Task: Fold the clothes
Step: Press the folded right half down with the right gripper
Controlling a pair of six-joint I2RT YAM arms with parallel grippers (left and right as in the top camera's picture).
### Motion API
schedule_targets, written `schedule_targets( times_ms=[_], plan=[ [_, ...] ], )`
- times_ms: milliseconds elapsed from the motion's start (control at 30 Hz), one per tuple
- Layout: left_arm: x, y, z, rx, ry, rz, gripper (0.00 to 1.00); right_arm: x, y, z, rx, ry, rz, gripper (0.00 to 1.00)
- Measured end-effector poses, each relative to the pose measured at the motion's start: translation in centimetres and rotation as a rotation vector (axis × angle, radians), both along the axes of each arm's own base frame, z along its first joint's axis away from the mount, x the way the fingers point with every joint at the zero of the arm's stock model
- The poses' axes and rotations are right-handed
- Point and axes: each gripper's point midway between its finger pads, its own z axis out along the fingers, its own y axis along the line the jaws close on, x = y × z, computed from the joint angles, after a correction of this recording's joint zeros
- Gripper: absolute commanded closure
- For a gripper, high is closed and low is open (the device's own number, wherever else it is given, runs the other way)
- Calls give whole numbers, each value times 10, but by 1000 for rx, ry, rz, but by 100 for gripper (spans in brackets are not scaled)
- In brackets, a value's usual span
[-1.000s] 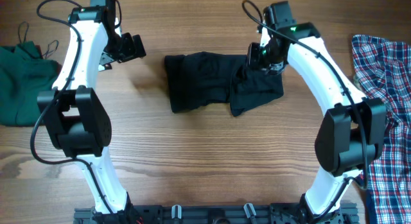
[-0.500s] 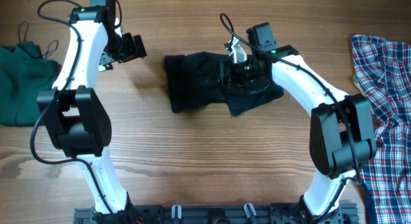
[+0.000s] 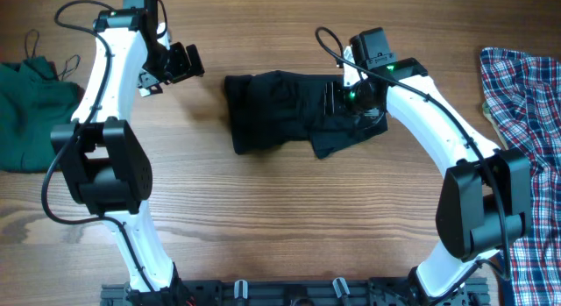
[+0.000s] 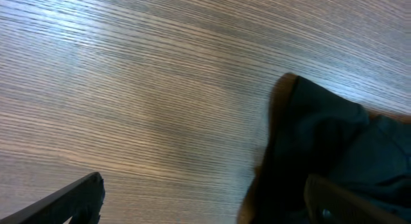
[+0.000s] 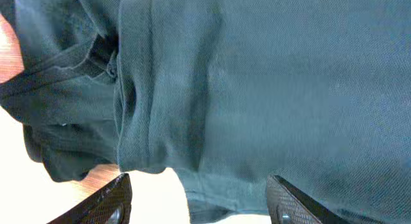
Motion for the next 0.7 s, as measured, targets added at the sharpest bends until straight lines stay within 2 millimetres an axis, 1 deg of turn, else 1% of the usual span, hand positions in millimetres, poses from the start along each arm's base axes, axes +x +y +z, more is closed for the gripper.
schedule_targets(
  times_ms=[33, 67, 167, 200, 233, 267, 333, 400, 433, 500, 533, 600, 633, 700],
  plan=[
    [0, -1, 0, -4, 0, -1, 0, -3, -1, -1, 5, 25, -32, 37],
    [0, -2, 0, -8, -1, -1, 0, -12, 1, -2, 29, 80, -72, 45],
    [1, -3, 0, -11, -3, -4, 0, -20, 16, 1, 137, 197, -266, 46],
    [0, -3, 0, -11, -2, -5, 0, -23, 24, 2, 167, 244, -352, 43],
    [0, -4, 0, -11, -1, -6, 0, -27, 32, 2, 186, 288, -434, 24],
    [0, -4, 0, -13, 1, -7, 0, -31, 39, 2, 193, 321, -512, 12],
    [0, -5, 0, -15, 1, -9, 0, -34, 46, -2, 191, 359, -677, 14],
    [0, -5, 0, -15, 1, -9, 0, -32, 51, -9, 218, 373, -803, 14],
    [-1, -6, 0, -15, 2, -10, 0, -35, 48, -17, 220, 398, -882, 14],
    [-1, -8, 0, -15, 5, -15, 0, -31, 48, -30, 265, 397, -974, 14],
    [-1, -11, 0, -15, 4, -20, 0, -29, 48, -37, 294, 396, -1014, 18],
    [-2, -15, 0, -15, 4, -30, 0, -22, 51, -46, 360, 373, -1051, 39],
    [-2, -17, 0, -15, 4, -33, 0, -19, 52, -47, 379, 364, -1055, 49],
    [-2, -18, 0, -15, 5, -36, 0, -16, 53, -46, 398, 363, -1072, 73]
  ],
)
